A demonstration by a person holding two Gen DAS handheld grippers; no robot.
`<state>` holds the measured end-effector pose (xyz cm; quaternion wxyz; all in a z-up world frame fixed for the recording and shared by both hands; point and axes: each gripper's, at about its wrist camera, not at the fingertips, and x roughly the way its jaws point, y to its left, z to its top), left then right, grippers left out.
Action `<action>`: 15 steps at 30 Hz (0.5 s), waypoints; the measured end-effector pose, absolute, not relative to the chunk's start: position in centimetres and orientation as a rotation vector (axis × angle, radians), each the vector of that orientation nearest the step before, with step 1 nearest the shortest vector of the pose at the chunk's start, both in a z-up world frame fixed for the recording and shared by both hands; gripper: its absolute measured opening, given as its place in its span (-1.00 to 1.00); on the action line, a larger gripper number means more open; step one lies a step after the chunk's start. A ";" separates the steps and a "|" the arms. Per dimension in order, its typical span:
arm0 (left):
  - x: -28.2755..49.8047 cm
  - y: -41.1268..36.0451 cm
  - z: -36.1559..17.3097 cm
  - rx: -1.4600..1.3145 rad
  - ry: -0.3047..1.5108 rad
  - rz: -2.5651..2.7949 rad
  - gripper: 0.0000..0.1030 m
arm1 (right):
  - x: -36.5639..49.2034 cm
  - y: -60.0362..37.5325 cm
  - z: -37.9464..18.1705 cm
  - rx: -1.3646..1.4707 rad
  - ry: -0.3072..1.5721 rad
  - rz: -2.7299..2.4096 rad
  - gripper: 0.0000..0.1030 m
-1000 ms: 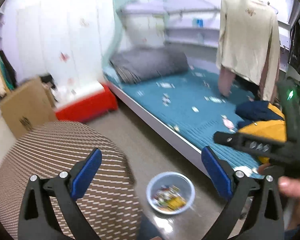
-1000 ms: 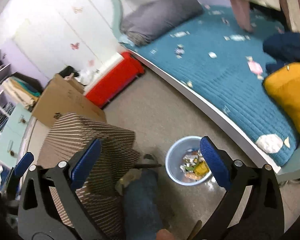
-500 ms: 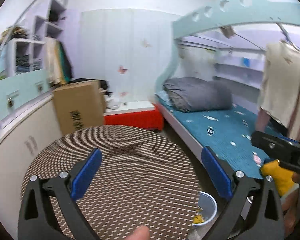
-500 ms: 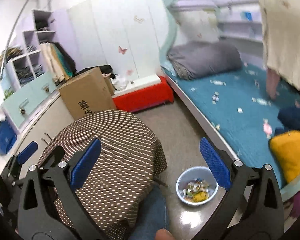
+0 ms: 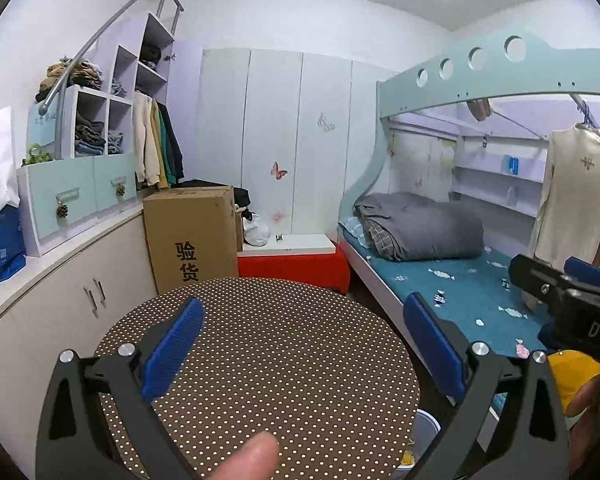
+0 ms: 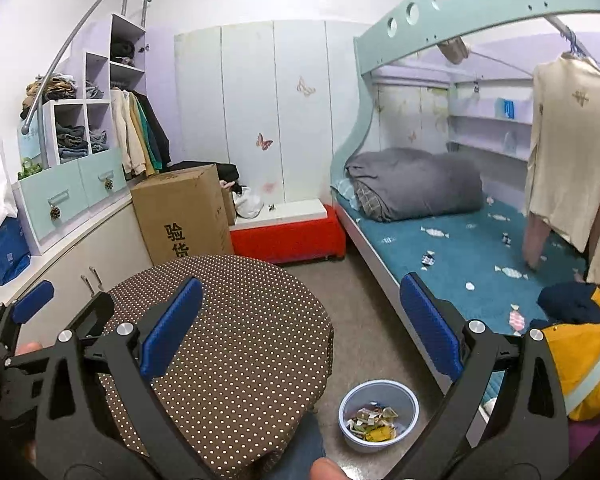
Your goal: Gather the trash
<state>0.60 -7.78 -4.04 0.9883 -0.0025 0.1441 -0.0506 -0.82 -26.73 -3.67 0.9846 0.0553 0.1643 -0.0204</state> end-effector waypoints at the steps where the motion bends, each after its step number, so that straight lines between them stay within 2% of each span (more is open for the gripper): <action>1: 0.3 -7.7 -3.9 -0.009 0.283 -0.100 0.91 | -1.1 -26.5 -3.5 0.105 0.323 -0.038 0.88; 15: -1.4 -7.1 -2.3 -0.036 0.235 -0.057 0.91 | -2.6 -26.1 -2.3 0.096 0.269 -0.060 0.88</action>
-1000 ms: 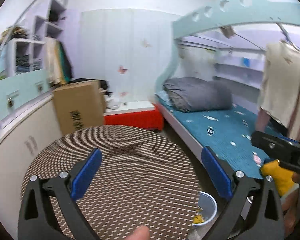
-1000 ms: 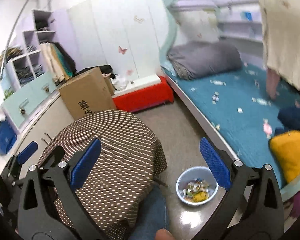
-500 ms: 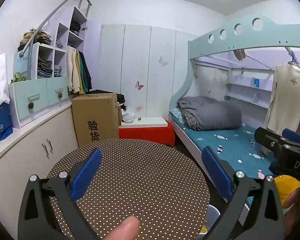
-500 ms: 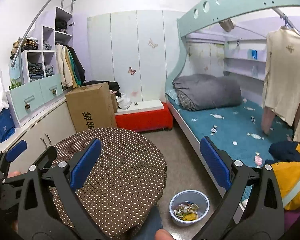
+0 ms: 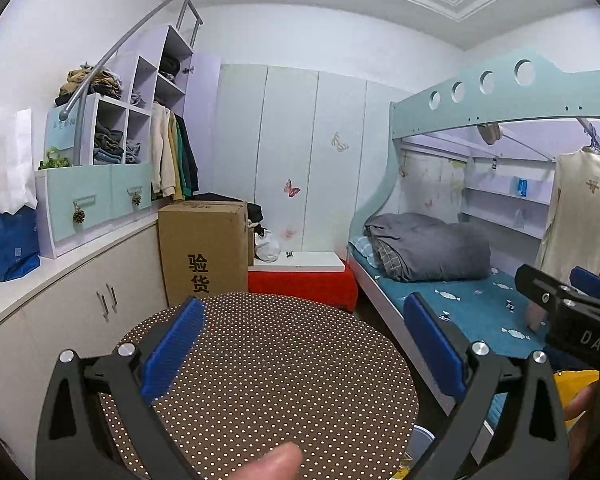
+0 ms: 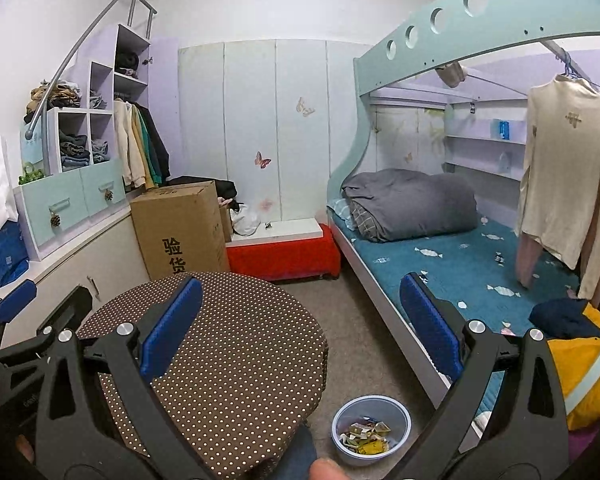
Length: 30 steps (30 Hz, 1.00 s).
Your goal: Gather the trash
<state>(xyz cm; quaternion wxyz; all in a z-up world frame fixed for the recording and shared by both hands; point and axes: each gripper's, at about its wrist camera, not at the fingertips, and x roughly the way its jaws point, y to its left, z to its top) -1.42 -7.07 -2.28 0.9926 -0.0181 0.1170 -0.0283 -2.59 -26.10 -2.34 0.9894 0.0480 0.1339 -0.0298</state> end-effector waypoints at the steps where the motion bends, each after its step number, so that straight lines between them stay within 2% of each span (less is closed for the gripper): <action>1: -1.4 -7.1 -2.3 -0.035 0.236 -0.058 0.91 | -2.6 -26.1 -2.3 0.099 0.268 -0.060 0.88; 30: -1.1 -5.9 -2.3 -0.035 0.209 -0.065 0.91 | -2.2 -25.4 -1.6 0.102 0.261 -0.053 0.88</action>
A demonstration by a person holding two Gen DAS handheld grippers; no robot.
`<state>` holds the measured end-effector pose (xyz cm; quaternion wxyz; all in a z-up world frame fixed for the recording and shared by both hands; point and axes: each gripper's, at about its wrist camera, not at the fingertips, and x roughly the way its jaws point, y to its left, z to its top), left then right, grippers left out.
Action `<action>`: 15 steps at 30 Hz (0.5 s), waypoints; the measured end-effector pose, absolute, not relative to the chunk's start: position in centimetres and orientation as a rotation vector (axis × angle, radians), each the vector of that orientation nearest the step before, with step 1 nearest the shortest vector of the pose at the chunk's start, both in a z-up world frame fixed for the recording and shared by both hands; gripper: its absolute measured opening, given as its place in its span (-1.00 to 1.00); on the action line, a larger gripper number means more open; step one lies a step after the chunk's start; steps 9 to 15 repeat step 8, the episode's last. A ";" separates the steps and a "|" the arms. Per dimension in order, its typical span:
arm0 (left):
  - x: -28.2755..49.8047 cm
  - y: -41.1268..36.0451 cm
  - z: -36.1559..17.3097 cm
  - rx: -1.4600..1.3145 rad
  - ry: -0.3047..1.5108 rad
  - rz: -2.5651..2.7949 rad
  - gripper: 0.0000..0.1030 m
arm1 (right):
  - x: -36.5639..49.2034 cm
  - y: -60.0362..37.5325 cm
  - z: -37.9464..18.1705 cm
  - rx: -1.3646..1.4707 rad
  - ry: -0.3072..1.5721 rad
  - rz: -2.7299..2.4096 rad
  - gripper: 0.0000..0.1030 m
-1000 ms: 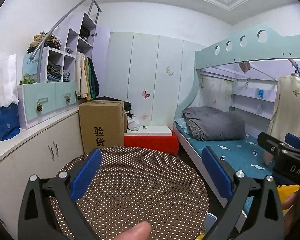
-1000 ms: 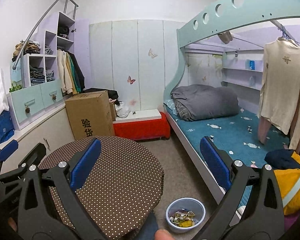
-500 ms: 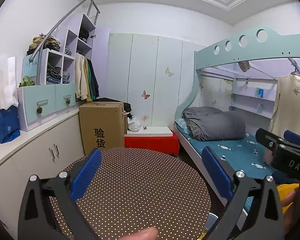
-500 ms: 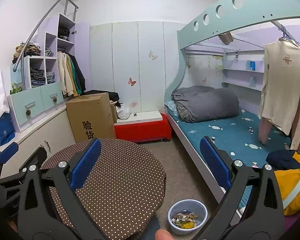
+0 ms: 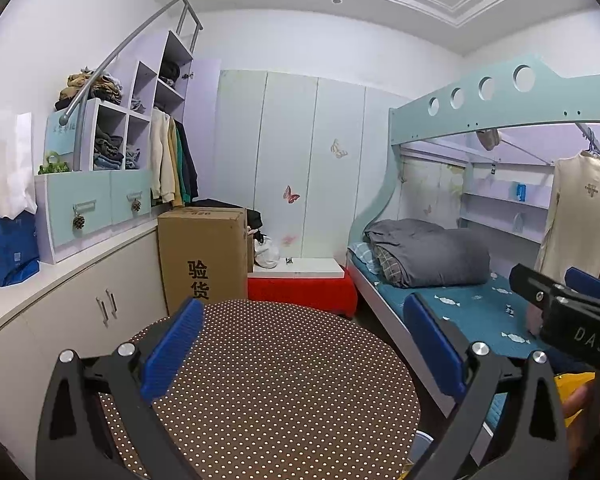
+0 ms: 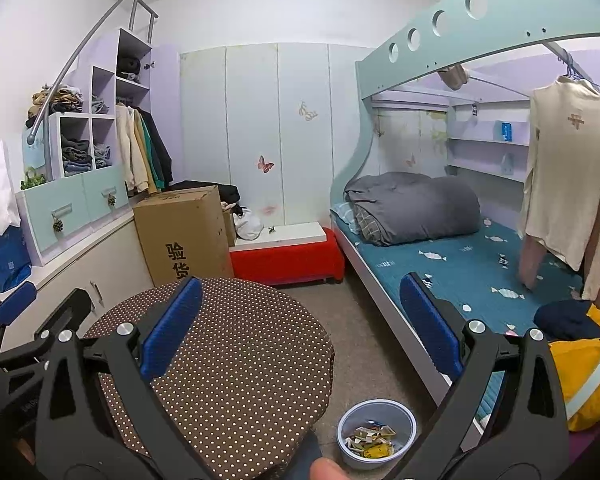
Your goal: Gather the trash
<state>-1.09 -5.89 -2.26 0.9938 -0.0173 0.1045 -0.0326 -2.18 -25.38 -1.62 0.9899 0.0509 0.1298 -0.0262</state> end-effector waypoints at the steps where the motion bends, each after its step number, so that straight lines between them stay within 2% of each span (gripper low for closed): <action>1: -1.0 -6.0 -2.3 -0.031 0.212 -0.066 0.91 | -2.1 -25.3 -1.6 0.103 0.261 -0.053 0.88; 15: -0.6 -5.8 -2.1 -0.029 0.220 -0.054 0.91 | -1.9 -25.2 -1.6 0.103 0.260 -0.053 0.88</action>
